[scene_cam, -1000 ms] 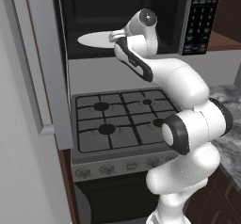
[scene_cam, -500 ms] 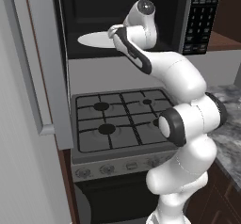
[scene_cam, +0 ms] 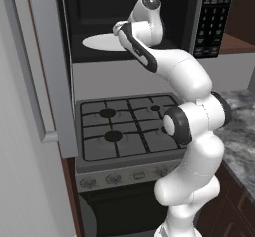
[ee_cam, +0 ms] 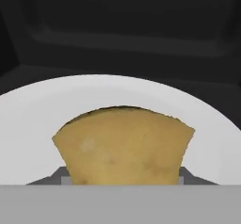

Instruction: Place the sponge inside the microwave to prepare for sanitizing.

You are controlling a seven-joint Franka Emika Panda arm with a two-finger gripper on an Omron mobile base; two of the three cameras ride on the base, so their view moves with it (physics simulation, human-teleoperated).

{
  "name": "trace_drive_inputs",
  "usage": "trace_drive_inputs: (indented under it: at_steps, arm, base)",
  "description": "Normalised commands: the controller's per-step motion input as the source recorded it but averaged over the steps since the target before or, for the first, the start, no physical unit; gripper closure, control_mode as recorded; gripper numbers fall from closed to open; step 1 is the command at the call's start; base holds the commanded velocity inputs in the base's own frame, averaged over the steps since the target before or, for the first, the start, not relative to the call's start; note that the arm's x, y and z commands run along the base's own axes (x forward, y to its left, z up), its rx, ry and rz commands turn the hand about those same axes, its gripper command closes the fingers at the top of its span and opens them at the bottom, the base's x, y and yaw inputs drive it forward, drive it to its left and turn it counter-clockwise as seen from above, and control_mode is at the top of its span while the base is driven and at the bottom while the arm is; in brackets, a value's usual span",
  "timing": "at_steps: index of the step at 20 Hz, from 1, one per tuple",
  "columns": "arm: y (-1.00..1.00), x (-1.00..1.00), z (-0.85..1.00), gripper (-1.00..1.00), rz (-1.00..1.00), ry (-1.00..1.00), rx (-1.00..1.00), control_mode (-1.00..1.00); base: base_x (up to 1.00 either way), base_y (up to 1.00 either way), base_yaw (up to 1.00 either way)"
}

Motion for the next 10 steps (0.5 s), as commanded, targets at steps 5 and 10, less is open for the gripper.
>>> trace_drive_inputs:
  at_steps: [5,10]
  arm:
    - [0.03,0.62,-0.09,1.00,0.00,0.00,0.00,-1.00]
    - [0.24,0.36,-0.08,1.00,0.00,0.00,0.00,-1.00]
  base:
    - [0.00,0.00,0.00]
    - [0.00,0.00,0.00]
